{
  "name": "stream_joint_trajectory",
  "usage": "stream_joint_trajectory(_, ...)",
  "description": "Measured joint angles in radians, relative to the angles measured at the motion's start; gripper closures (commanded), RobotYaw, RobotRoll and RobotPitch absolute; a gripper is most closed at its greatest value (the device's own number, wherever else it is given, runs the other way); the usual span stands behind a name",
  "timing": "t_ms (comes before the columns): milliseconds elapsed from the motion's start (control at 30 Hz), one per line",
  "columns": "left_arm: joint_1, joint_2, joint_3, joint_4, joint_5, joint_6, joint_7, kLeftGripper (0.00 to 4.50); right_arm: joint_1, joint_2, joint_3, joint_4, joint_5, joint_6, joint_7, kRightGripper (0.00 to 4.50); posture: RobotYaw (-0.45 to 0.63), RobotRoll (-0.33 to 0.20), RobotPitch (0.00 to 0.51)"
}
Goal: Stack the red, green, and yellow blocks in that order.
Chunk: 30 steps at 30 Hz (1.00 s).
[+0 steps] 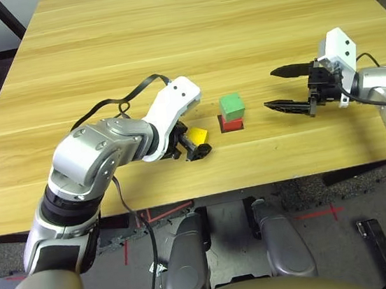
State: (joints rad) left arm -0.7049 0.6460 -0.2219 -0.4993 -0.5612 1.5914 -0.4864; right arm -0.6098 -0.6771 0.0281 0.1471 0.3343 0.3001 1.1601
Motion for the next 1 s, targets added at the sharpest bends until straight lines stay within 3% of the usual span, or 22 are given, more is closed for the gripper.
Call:
stream_joint_trajectory(233, 0.002, 0.047, -0.047, 0.026, 0.012, -0.050, -0.004, 0.01, 0.000, 0.002, 0.000, 0.001, -0.002, 0.000, -0.007, 0.00, 0.30, 0.116, 0.232)
stream_joint_trajectory(333, 0.004, 0.047, -0.056, 0.037, 0.012, -0.060, -0.007, 0.60, 0.000, 0.002, 0.000, 0.001, -0.001, 0.000, -0.007, 0.00, 0.29, 0.115, 0.237)
stream_joint_trajectory(533, 0.002, 0.044, -0.062, 0.048, 0.014, -0.083, -0.007, 2.62, 0.002, 0.002, 0.000, 0.001, -0.002, 0.000, -0.013, 0.00, 0.29, 0.115, 0.238)
stream_joint_trajectory(1000, 0.002, 0.038, -0.069, 0.065, 0.033, -0.110, -0.008, 2.63, 0.003, 0.003, 0.000, 0.006, -0.008, -0.013, -0.013, 0.00, 0.30, 0.114, 0.236)
